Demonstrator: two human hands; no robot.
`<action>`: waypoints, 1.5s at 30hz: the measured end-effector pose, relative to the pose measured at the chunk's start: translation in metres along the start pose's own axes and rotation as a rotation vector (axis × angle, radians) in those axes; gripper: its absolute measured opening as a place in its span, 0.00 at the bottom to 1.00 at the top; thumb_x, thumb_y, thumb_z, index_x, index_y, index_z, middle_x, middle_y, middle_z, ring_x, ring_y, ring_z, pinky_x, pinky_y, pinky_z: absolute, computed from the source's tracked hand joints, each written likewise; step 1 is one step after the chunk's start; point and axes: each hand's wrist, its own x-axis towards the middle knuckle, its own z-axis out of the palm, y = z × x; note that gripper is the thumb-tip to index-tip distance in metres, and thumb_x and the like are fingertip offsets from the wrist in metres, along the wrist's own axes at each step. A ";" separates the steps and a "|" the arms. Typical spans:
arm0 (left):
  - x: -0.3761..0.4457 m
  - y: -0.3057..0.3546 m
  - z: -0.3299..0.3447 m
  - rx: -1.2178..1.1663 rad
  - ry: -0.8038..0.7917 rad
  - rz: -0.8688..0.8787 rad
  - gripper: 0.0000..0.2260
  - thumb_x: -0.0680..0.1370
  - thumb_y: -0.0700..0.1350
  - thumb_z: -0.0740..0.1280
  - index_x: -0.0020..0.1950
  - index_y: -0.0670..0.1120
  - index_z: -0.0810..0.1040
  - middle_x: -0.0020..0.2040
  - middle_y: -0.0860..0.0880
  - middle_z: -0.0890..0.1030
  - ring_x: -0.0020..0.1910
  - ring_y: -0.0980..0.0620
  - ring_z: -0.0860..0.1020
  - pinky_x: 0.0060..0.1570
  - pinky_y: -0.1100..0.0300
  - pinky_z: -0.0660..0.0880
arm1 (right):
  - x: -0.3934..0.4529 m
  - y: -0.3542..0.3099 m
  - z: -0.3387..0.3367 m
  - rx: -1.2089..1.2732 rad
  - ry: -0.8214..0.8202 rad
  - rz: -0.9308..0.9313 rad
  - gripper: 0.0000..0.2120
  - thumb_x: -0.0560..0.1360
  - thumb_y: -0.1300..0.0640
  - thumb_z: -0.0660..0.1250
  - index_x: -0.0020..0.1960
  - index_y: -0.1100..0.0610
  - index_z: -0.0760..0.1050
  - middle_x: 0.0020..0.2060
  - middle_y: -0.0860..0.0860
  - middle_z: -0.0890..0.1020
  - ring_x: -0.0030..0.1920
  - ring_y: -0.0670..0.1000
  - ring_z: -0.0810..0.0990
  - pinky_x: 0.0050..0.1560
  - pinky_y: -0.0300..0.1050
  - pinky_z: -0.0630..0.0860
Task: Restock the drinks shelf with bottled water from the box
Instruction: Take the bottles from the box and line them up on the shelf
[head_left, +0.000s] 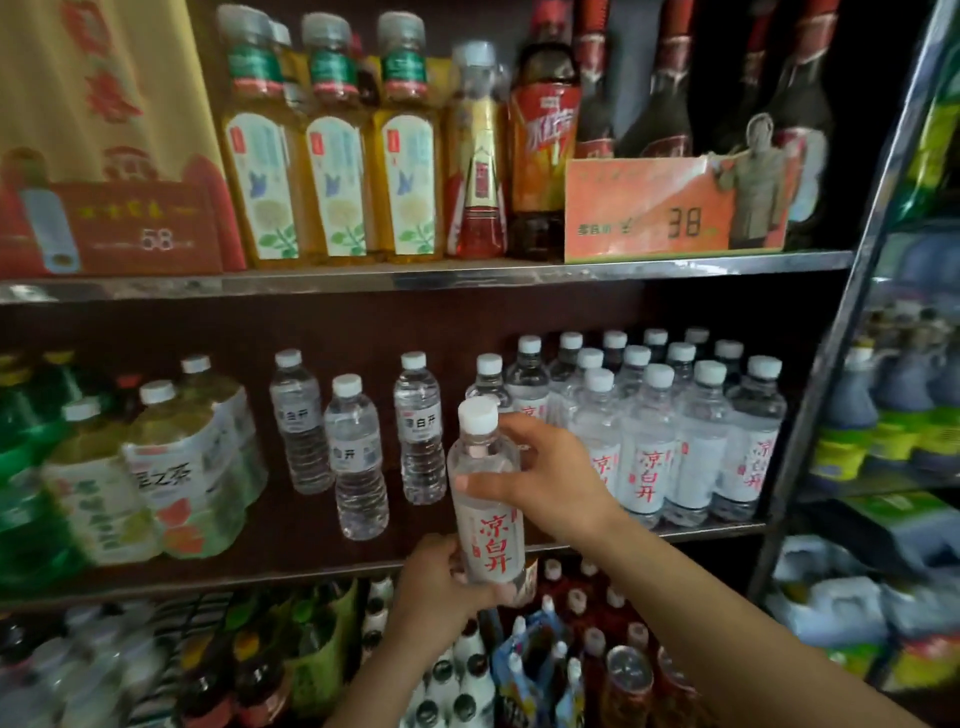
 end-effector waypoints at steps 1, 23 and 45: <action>0.010 0.001 0.006 0.014 0.001 0.006 0.18 0.60 0.45 0.81 0.42 0.57 0.76 0.46 0.56 0.82 0.47 0.59 0.81 0.44 0.65 0.77 | 0.006 0.007 -0.005 -0.013 0.012 0.002 0.23 0.60 0.48 0.79 0.53 0.49 0.80 0.47 0.44 0.85 0.48 0.43 0.83 0.53 0.50 0.80; 0.110 -0.016 0.078 0.094 0.165 0.021 0.17 0.63 0.50 0.78 0.50 0.53 0.80 0.46 0.59 0.83 0.46 0.62 0.81 0.48 0.62 0.79 | 0.083 0.030 -0.033 -0.810 0.042 0.150 0.15 0.72 0.47 0.71 0.44 0.57 0.70 0.41 0.53 0.77 0.45 0.54 0.79 0.38 0.42 0.70; 0.129 0.002 0.130 0.373 0.400 0.014 0.24 0.78 0.49 0.64 0.72 0.42 0.65 0.62 0.45 0.77 0.58 0.45 0.79 0.53 0.51 0.76 | 0.142 0.031 -0.031 -1.162 0.027 0.060 0.25 0.74 0.69 0.63 0.69 0.64 0.60 0.57 0.60 0.78 0.57 0.60 0.78 0.42 0.46 0.68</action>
